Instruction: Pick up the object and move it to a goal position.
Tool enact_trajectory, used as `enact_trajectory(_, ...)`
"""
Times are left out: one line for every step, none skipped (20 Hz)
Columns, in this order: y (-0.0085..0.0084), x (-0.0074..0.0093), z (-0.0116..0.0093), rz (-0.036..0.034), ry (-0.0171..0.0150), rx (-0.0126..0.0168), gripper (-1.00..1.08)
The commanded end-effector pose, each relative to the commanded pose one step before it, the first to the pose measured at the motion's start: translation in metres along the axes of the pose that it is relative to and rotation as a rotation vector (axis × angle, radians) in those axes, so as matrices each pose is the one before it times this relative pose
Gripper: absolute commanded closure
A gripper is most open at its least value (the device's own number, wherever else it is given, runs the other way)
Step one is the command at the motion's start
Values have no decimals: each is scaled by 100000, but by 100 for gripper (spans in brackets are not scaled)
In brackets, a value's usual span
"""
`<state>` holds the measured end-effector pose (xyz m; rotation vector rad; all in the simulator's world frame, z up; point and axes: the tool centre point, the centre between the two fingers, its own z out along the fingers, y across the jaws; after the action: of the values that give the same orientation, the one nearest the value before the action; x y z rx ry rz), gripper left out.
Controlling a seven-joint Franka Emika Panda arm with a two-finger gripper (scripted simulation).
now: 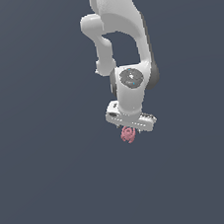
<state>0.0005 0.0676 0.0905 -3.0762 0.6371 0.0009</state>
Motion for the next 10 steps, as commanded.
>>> enact_trajectory(8, 7, 135, 32, 16, 2, -92)
enact_trajectory(-7, -9, 193, 0, 0, 0, -92)
enact_trajectory(28, 7, 267, 69, 7, 0, -92)
enact_trajectory(-11, -18, 346, 0, 0, 0, -92)
enact_trajectory(-13, -23, 421, 0, 0, 0, -92)
enact_trajectory(38, 0, 489, 97, 10, -1, -92)
enact_trajectory(-16, -34, 564, 0, 0, 0, -92)
enact_trajectory(36, -6, 590, 97, 10, -2, -92)
enact_trajectory(-16, -29, 523, 0, 0, 0, -92)
enact_trajectory(21, 1, 441, 69, 7, -1, -92)
